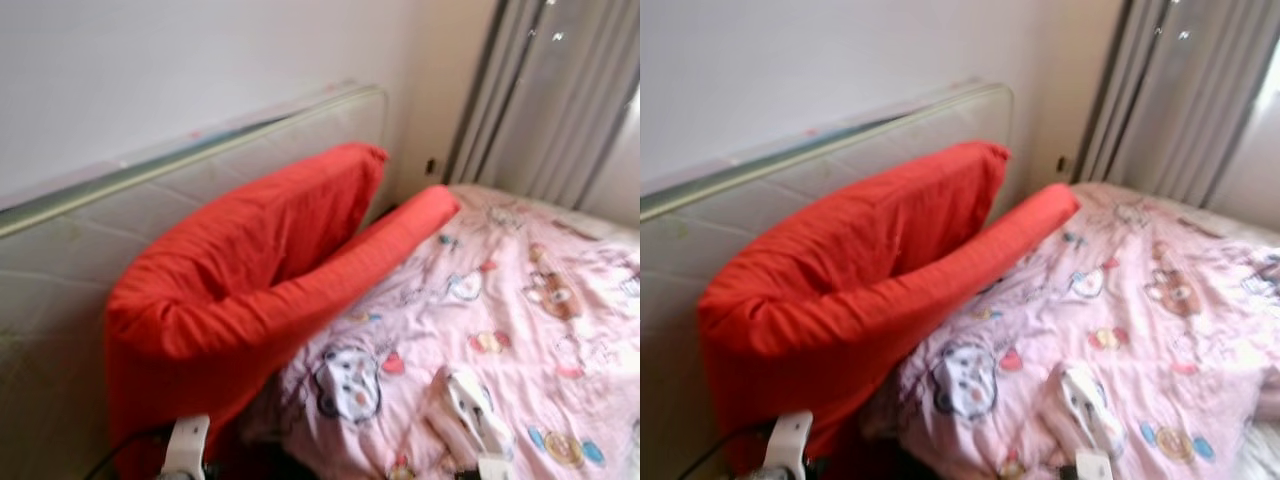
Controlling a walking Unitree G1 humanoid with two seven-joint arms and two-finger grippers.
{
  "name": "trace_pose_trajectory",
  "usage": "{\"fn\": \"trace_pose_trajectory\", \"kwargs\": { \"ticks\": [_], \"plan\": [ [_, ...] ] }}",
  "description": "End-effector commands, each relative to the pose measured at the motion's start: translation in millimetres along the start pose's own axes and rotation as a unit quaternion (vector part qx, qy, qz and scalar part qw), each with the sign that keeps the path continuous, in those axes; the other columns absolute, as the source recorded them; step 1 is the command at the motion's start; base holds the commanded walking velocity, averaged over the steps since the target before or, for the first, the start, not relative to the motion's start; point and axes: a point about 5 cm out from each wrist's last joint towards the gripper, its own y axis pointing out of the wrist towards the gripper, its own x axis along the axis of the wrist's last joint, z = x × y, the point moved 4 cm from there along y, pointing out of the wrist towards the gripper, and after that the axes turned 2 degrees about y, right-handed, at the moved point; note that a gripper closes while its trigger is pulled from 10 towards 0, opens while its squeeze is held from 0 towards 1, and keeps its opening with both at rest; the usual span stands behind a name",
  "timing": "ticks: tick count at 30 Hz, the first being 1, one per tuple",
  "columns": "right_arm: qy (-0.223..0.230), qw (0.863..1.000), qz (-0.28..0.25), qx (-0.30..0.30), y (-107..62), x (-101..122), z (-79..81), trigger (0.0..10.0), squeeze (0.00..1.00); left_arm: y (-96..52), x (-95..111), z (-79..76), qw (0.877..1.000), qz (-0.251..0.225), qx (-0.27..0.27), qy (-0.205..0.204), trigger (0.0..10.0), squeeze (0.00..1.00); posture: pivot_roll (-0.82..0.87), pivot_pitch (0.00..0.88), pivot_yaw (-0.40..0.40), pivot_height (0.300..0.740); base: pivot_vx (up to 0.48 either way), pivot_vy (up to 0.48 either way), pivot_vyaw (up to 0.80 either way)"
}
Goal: Clean up the room
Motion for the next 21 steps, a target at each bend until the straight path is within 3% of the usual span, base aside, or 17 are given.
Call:
{"fn": "trace_pose_trajectory", "kwargs": {
  "ticks": [1,21],
  "plan": [
    [0.004,1.0,0.01,-0.002,-0.7,-6.9,-0.3,10.0,0.0,0.4,6.3,1.1,1.0,-0.005,-0.001,0.005,10.0,0.0,0.01,0.0,0.0,0.74,0.0,0.0,-0.78],
    [0.006,1.0,0.011,-0.001,-0.7,-7.1,-0.4,10.0,0.0,0.4,6.7,0.6,1.0,-0.007,-0.003,-0.002,10.0,0.0,0.01,0.0,0.001,0.74,0.0,0.0,-0.78]
  ]
}}
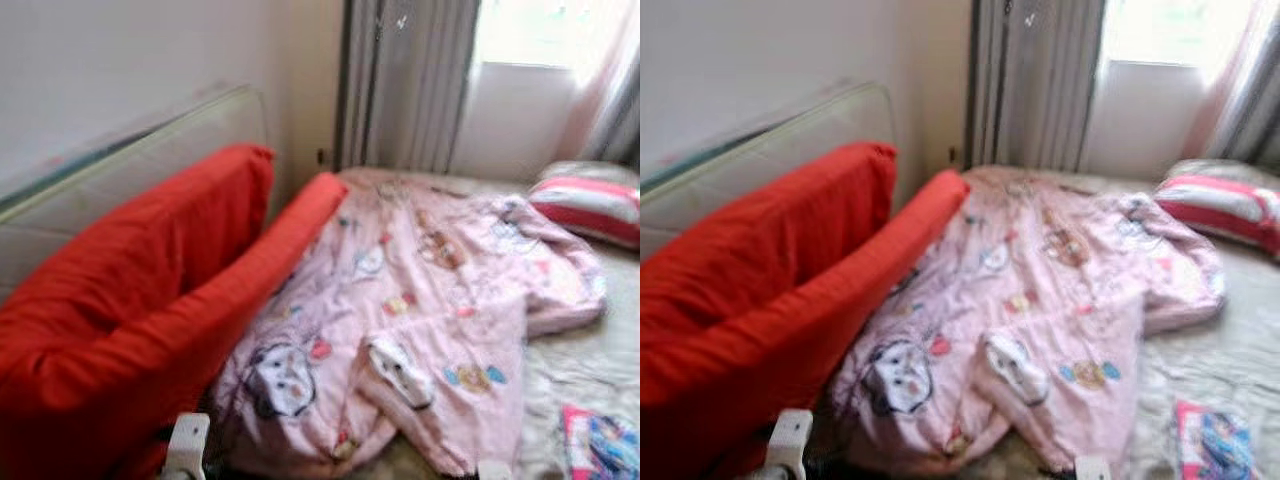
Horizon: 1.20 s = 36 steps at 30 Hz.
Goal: Clean up the room
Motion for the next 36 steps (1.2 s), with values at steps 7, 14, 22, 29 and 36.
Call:
{"fn": "trace_pose_trajectory", "kwargs": {
  "ticks": [7,14,22,29,36],
  "plan": [
    [0.003,1.0,-0.001,0.003,0.6,0.2,3.8,10.0,0.0,-0.4,1.9,4.1,1.0,-0.001,0.003,0.005,10.0,0.0,0.01,0.0,0.001,0.74,0.0,0.0,-0.78],
    [0.003,1.0,-0.001,0.003,0.6,0.2,3.8,10.0,0.0,-0.4,1.9,4.1,1.0,-0.001,0.003,0.005,10.0,0.0,0.01,0.0,0.001,0.74,0.0,0.0,-0.78],
    [0.003,1.0,-0.001,0.003,0.6,0.2,3.8,10.0,0.0,-0.4,1.9,4.1,1.0,-0.001,0.003,0.005,10.0,0.0,0.01,0.0,0.001,0.74,0.0,0.0,-0.78],
    [0.003,1.0,-0.001,0.003,0.6,0.2,3.8,10.0,0.0,-0.4,1.9,4.1,1.0,-0.001,0.003,0.005,10.0,0.0,0.01,0.0,0.001,0.74,0.0,0.0,-0.78],
    [0.008,1.0,-0.009,-0.003,0.6,1.8,2.9,10.0,0.0,-0.4,2.0,4.1,1.0,0.002,0.001,0.021,10.0,0.0,0.01,0.0,0.004,0.74,0.0,-0.166,-0.45]
  ]
}}
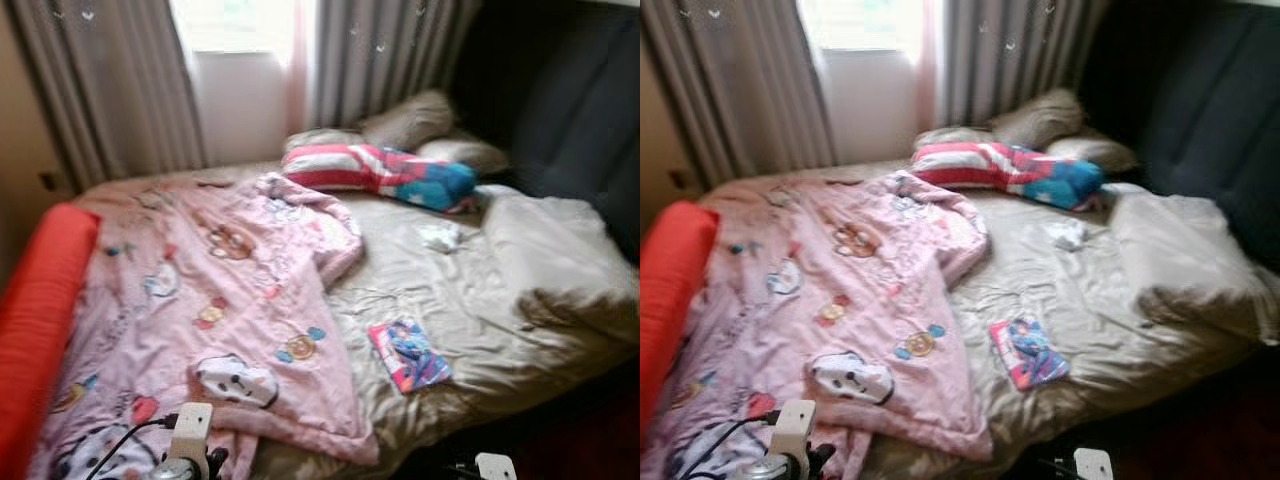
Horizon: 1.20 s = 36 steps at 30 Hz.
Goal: Clean up the room
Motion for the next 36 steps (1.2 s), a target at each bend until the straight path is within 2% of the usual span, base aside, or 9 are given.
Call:
{"fn": "trace_pose_trajectory", "kwargs": {
  "ticks": [1,13,18,23,36],
  "plan": [
    [0.007,1.0,-0.002,0.0,0.2,-1.3,2.2,10.0,0.0,-1.8,-9.8,7.2,1.0,0.017,0.008,0.012,10.0,0.0,0.01,0.0,0.004,0.74,0.0,-0.315,0.0],
    [0.004,1.0,-0.005,0.001,0.2,-0.3,2.8,10.0,0.0,-1.9,-10.3,7.6,1.0,0.018,0.01,0.006,10.0,0.0,0.01,0.0,0.005,0.74,0.0,0.0,0.0],
    [-0.011,1.0,-0.008,0.002,0.2,1.3,2.5,10.0,0.0,-1.8,-9.9,7.5,1.0,0.019,0.008,0.015,10.0,0.0,0.01,0.0,0.003,0.74,0.0,0.0,0.1],
    [-0.004,1.0,-0.008,0.002,0.2,1.1,2.5,10.0,0.0,-1.8,-10.2,7.7,1.0,0.022,0.009,0.019,10.0,0.0,0.01,0.0,0.003,0.74,0.0,-0.279,0.72],
    [0.005,1.0,-0.008,0.0,0.2,0.6,2.1,10.0,0.0,-1.8,-10.4,7.1,1.0,0.023,0.008,0.016,10.0,0.0,0.01,0.0,0.001,0.74,0.0,-0.297,0.0]
  ]
}}
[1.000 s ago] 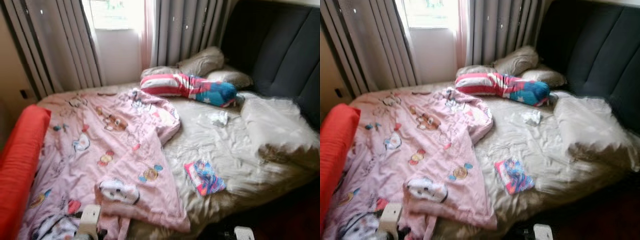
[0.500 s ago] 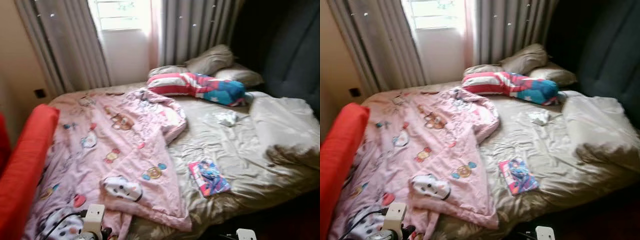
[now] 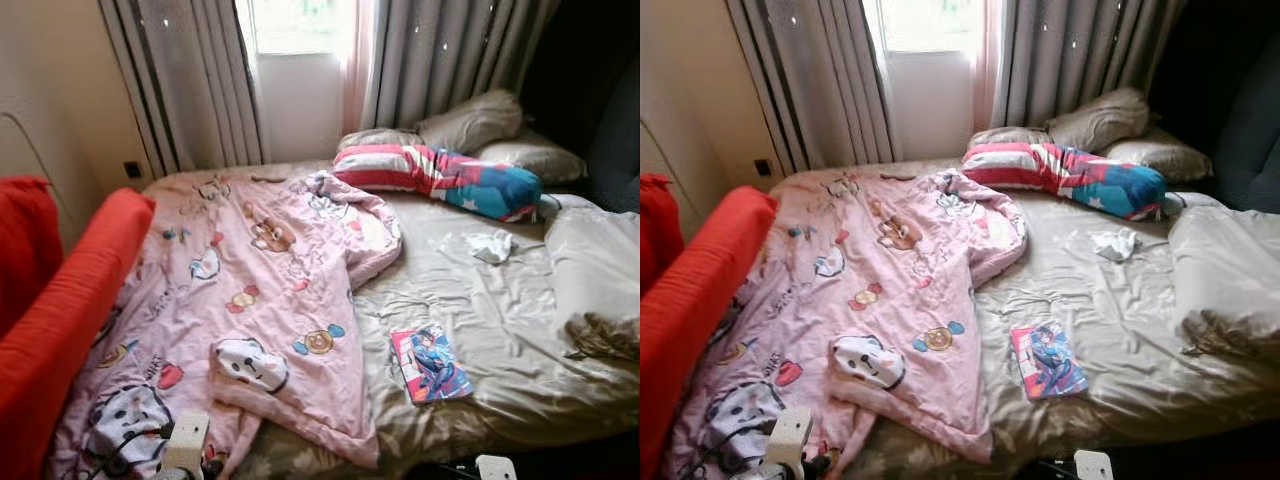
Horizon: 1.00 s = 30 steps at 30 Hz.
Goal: Clean up the room
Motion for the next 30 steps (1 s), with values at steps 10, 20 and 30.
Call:
{"fn": "trace_pose_trajectory", "kwargs": {
  "ticks": [10,20,30],
  "plan": [
    [-0.013,1.0,-0.002,-0.004,-0.2,0.8,-2.0,10.0,0.0,0.3,3.4,0.1,1.0,-0.002,0.0,0.011,10.0,0.0,0.01,0.0,0.001,0.74,0.0,-0.301,0.38],
    [-0.002,1.0,-0.002,-0.007,-0.3,0.0,-2.3,10.0,0.0,0.3,3.4,-0.1,1.0,-0.002,-0.001,0.009,10.0,0.0,0.01,0.0,0.001,0.74,0.0,-0.3,0.08],
    [-0.002,1.0,-0.002,-0.007,-0.3,0.3,-2.2,10.0,0.0,0.3,3.5,0.0,1.0,-0.002,-0.001,0.009,10.0,0.0,0.01,0.0,0.002,0.74,0.0,-0.299,0.0]
  ]
}}
